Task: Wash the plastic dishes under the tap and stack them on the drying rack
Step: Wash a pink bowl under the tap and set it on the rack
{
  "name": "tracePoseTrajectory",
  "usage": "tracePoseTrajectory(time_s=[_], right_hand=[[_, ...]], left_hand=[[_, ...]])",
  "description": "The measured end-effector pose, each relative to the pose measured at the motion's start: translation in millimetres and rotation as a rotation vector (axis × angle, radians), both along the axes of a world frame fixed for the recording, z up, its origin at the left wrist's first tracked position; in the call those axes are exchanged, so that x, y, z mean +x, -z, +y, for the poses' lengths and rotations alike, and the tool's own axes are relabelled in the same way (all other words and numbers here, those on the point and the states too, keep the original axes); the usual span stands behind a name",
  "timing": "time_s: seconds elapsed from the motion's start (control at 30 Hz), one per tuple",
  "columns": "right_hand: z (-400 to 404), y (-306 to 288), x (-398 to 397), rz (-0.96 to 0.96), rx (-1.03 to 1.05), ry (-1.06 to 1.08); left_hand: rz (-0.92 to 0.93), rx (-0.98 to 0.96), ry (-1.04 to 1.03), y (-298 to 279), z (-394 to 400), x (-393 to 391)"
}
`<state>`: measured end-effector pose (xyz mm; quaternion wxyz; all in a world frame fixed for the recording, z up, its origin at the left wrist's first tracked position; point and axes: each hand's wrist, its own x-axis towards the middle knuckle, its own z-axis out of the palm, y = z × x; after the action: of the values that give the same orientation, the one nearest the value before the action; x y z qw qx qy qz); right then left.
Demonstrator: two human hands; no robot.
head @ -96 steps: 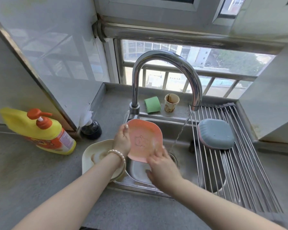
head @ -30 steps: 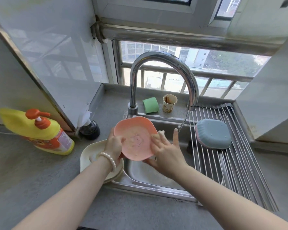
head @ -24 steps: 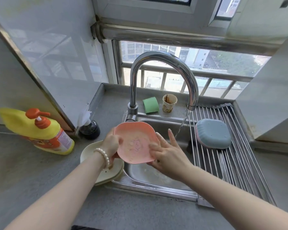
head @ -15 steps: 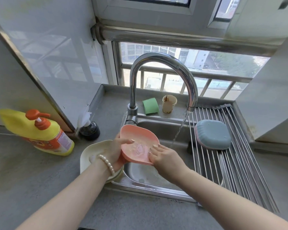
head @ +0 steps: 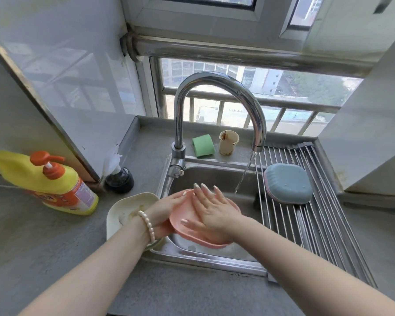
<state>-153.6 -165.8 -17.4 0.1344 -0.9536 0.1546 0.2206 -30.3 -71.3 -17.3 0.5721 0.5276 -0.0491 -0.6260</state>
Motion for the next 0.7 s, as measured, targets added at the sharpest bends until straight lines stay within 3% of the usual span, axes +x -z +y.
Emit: tracePoseTrajectory(time_s=[0.13,0.3,0.37,0.43,0.57,0.7], right_hand=[[9.4,-0.2,15.9,-0.039,0.23,0.09],[15.0,-14.6,6.2,-0.01,0.64,0.094],[16.5,-24.1,-6.7,0.059,0.583,0.018],[14.3,-30.3,-21.4,0.06,0.4,-0.006],[2.1,-37.2,-41.8,-0.215,0.064,0.034],[-19.4,-27.6,-47.1,-0.711,0.261,0.271]], left_hand=[[0.124,-0.034,-0.089,9.1,-5.4,-8.0],[0.033,0.038,-0.213,15.3,-6.8,-4.2],[-0.039,0.039,-0.218,13.0,-8.7,-4.1],[-0.11,0.069,-0.197,9.0,-10.6,-6.4],[-0.215,0.151,-0.123,5.6,-7.8,-0.1],[-0.176,0.169,-0.02,3.4,-2.6,2.2]])
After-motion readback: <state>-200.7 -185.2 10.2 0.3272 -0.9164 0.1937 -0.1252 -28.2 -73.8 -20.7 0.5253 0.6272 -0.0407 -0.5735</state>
